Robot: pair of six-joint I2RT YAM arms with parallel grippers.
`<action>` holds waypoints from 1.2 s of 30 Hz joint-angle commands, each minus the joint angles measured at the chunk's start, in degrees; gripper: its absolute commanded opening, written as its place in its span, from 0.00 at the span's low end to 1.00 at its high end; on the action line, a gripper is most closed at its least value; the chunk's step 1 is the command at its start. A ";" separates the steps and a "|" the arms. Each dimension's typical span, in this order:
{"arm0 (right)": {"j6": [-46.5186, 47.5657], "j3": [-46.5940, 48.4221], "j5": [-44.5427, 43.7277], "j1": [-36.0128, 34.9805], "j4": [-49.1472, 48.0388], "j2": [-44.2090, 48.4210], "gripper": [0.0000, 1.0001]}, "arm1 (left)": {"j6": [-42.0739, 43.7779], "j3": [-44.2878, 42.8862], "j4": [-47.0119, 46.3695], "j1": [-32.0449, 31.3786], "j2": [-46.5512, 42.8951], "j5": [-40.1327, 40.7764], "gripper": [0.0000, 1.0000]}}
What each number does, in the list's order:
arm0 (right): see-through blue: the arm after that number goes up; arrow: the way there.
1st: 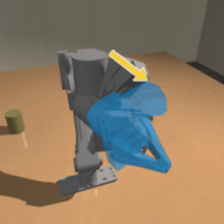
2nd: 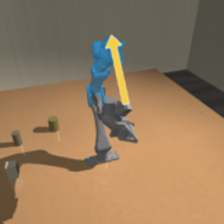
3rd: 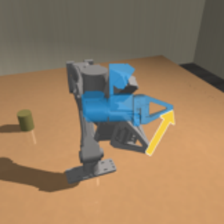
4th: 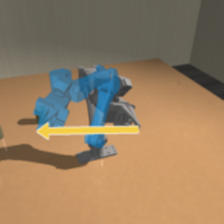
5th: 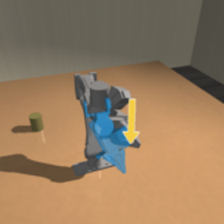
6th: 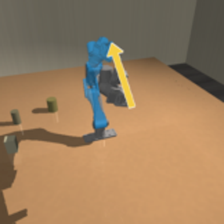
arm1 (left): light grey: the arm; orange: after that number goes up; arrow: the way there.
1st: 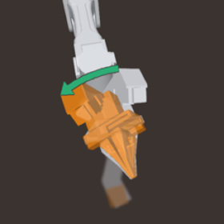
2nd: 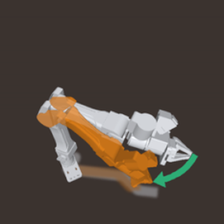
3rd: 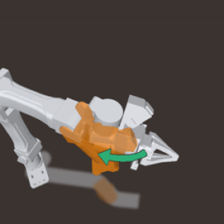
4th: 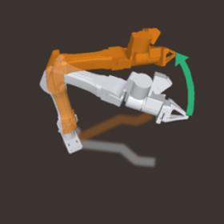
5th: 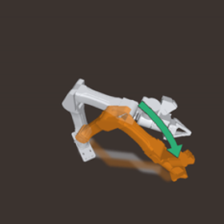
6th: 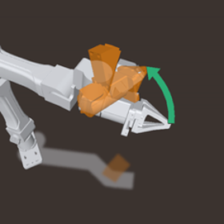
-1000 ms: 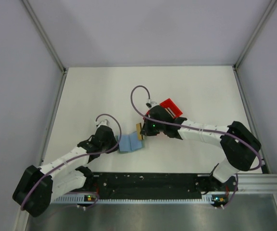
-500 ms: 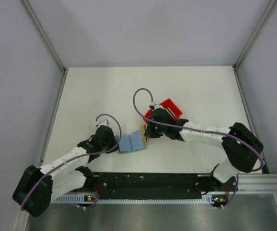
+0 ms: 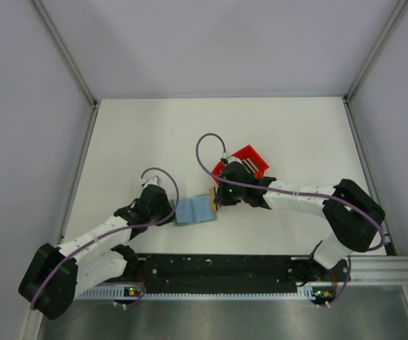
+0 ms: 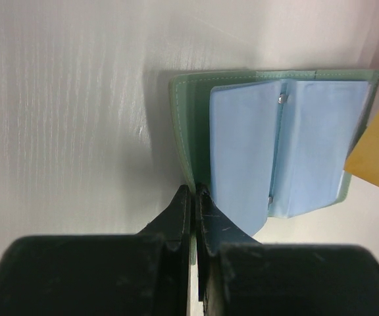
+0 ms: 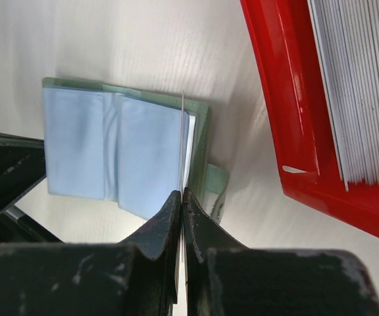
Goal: Put the credit cards into the card holder
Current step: Turn over the card slot in the card holder.
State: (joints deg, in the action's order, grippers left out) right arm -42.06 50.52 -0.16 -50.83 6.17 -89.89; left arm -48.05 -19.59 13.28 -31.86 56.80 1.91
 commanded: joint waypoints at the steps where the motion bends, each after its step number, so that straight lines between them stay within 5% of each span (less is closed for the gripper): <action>1: -1.09 -1.48 -0.01 0.38 -1.87 -1.78 0.00 | 0.50 0.43 -1.41 -0.14 -0.02 0.02 0.00; 22: -3.11 3.00 19.31 0.12 -13.29 -5.47 0.00 | 0.15 1.23 -4.92 -0.05 0.86 -1.47 0.00; 36: -3.64 -0.42 16.07 0.73 -14.08 -7.32 0.00 | 1.56 0.87 -7.57 -0.05 3.67 -4.20 0.00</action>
State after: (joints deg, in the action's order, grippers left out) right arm -45.28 51.37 17.58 -50.83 -5.19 -98.35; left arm -47.72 -19.03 7.57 -31.86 59.81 -1.72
